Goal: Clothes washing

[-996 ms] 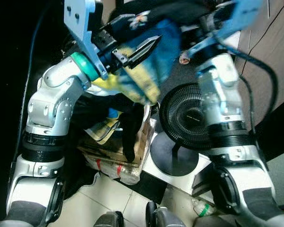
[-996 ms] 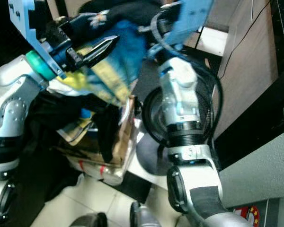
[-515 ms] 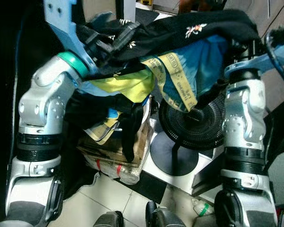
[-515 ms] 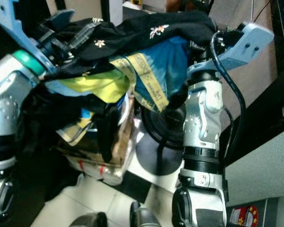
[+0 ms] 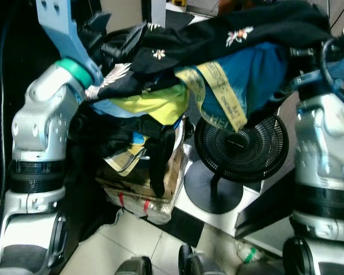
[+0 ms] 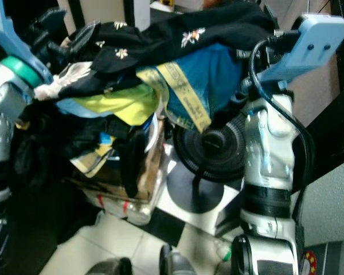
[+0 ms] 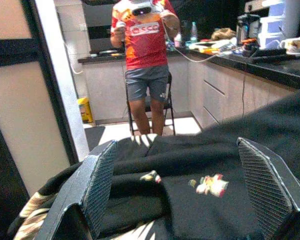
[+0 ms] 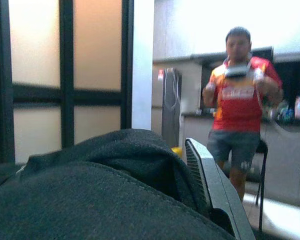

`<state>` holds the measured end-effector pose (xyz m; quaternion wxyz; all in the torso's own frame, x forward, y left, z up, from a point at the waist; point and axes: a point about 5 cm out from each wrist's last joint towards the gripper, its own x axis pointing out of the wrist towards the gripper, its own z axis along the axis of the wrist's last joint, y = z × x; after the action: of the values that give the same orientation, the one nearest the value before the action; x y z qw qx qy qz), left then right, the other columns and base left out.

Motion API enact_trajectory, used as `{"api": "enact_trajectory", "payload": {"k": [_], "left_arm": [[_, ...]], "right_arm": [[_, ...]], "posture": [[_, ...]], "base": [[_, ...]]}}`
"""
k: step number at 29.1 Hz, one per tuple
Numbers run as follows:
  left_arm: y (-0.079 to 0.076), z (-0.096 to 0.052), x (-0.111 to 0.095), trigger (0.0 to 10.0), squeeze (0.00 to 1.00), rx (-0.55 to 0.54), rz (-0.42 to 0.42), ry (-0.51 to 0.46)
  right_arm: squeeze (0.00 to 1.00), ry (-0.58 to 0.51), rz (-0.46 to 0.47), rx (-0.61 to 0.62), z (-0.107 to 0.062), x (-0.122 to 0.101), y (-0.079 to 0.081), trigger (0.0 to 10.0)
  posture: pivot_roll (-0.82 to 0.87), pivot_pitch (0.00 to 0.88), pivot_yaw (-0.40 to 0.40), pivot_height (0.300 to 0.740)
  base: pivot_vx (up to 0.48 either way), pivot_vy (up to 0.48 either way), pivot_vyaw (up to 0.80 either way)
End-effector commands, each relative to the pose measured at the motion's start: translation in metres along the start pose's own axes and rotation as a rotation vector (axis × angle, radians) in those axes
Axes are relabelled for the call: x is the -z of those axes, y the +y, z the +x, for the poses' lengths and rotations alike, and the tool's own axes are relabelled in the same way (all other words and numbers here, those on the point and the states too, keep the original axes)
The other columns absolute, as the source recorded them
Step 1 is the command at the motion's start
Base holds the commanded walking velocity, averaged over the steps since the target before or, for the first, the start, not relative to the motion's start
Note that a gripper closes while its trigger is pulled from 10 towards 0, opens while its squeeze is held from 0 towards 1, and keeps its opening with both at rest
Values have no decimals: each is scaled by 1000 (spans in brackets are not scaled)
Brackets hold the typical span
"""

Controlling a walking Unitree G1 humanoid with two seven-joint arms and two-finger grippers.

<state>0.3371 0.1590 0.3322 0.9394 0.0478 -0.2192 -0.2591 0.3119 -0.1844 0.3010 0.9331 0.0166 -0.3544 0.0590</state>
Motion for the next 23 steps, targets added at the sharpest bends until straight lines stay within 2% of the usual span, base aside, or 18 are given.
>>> {"api": "enact_trajectory", "payload": {"k": [1,2,4,7,10,23], "left_arm": [[-4,-2,-5,10000,0,23,53,-17],[-4,-2,-5,10000,0,23,53,-17],[-7,0,-13,10000,0,26,67,-47],[-9,2,-17,10000,0,27,64,-68],[-13,4,-23,10000,0,5,55,-100],[-14,2,-19,10000,0,-27,48,-107]], "right_arm": [[0,-15,2,0,-3,-5,4,10000],[0,-15,2,0,-3,-5,4,10000],[0,-7,59,35,4,0,18,10000],[0,-7,73,51,11,2,23,10000],[0,-2,110,29,23,9,43,10000],[0,22,135,9,20,10,50,10000]], "posture": [[8,92,74,740],[8,92,74,740],[22,74,76,740],[22,74,76,740],[37,63,64,740],[37,66,62,740]], "base": [[0,0,0],[0,0,0],[0,0,0],[0,0,0],[0,0,0],[0,0,0]]}}
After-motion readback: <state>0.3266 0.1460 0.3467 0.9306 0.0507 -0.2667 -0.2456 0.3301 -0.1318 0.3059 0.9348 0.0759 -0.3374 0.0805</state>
